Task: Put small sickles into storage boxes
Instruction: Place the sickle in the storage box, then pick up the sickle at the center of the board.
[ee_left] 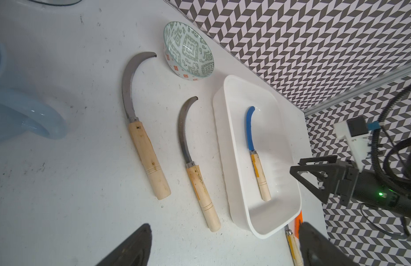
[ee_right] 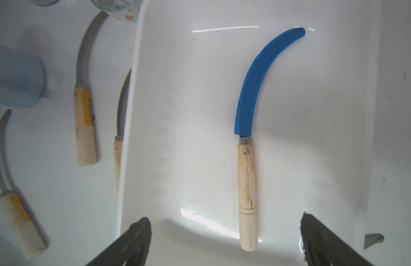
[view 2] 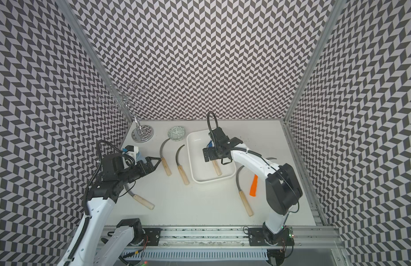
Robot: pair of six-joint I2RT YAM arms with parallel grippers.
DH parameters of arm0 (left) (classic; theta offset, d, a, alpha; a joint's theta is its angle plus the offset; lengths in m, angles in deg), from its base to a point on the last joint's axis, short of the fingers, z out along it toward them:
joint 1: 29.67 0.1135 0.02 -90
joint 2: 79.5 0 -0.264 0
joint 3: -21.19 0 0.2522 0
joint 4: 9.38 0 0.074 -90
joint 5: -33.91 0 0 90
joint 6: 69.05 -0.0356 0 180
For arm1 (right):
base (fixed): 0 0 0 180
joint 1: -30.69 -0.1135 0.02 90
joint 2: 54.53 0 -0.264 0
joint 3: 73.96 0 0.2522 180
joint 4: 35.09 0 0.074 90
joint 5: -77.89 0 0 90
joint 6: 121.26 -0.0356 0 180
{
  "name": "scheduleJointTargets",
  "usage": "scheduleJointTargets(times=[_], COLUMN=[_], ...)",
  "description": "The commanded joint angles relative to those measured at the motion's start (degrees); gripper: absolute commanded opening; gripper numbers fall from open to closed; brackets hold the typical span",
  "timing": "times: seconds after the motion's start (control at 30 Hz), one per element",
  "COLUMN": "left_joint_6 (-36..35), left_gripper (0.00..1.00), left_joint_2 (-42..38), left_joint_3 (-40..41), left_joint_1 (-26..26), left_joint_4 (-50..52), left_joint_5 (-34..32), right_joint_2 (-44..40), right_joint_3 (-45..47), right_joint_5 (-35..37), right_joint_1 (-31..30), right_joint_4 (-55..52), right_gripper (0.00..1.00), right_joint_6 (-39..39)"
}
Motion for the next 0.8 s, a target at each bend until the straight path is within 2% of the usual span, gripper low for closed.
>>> scheduleJointTargets(times=[0.0,0.3,0.57,0.77], left_joint_6=[-0.45,5.16,10.17,14.28], left_gripper=[1.00,1.00,0.99,1.00], left_joint_2=[-1.51,-2.14,1.34,6.68], left_joint_3=[-2.62,-1.74,-0.03,-1.56], left_joint_1=[-0.54,-3.28,-12.52,-17.84], left_joint_4=[1.21,-0.79,-1.91,-0.86], left_joint_5=[-0.57,-1.10,-9.82,-18.00], right_joint_2=[-7.16,-19.10,-26.38,-29.95], right_joint_3=[0.37,5.54,11.18,13.91], right_joint_5=[-2.76,-3.18,1.48,1.28], right_joint_1=[-0.60,-0.60,-0.60,-0.60], right_joint_4=[2.60,3.46,3.20,3.59], right_gripper=[1.00,1.00,1.00,1.00], right_joint_6=[-1.04,-1.81,-1.27,-0.64])
